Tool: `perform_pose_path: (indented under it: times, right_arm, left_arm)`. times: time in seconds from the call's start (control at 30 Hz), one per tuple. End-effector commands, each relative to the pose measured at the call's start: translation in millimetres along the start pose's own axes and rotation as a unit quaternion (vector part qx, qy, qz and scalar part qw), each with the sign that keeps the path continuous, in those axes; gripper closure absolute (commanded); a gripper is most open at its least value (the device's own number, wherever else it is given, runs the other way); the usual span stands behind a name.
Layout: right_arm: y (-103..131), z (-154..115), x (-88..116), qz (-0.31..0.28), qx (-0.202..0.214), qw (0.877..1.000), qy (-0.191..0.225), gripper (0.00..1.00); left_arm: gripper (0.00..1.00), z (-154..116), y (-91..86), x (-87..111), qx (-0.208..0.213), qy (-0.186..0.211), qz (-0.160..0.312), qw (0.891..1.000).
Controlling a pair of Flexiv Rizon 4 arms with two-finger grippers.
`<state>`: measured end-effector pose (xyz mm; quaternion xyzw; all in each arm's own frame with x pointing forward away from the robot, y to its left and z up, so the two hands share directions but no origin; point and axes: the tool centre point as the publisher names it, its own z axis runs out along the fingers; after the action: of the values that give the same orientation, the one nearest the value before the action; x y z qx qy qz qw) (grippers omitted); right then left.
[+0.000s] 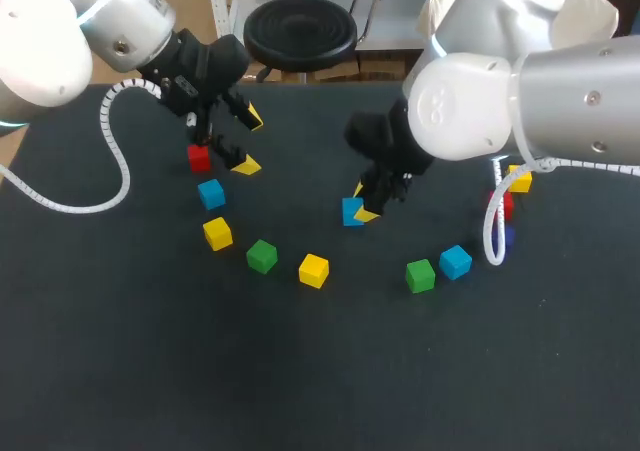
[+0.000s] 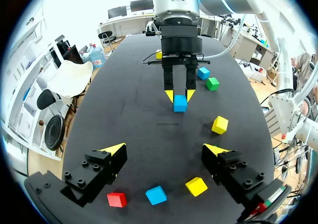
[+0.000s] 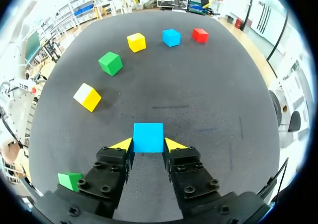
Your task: Place the blue cubes, place green cubes on the blue cubes, place the yellow cubes on the green cubes, then place the red cubes on the yellow cubes, and place purple cube on the red cubes.
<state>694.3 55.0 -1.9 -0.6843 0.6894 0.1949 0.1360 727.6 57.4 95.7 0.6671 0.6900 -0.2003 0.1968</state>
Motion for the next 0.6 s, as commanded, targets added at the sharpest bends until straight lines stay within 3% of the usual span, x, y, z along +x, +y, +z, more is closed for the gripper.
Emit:
perform_pose_path:
  times: [0.03, 0.6]
  right_arm:
    - [0.1, 0.1, -0.4, 0.000, 0.000, 1.000, 0.000, 1.00]
    - [-0.6, 3.9, 1.7, -0.004, 0.004, 1.000, -0.001, 1.00]
  left_arm:
    - [0.00, -0.3, -0.5, 0.4, 0.000, 0.000, 0.000, 1.000]
    - [0.00, -0.3, -0.5, 0.4, 0.000, 0.000, 0.000, 1.000]
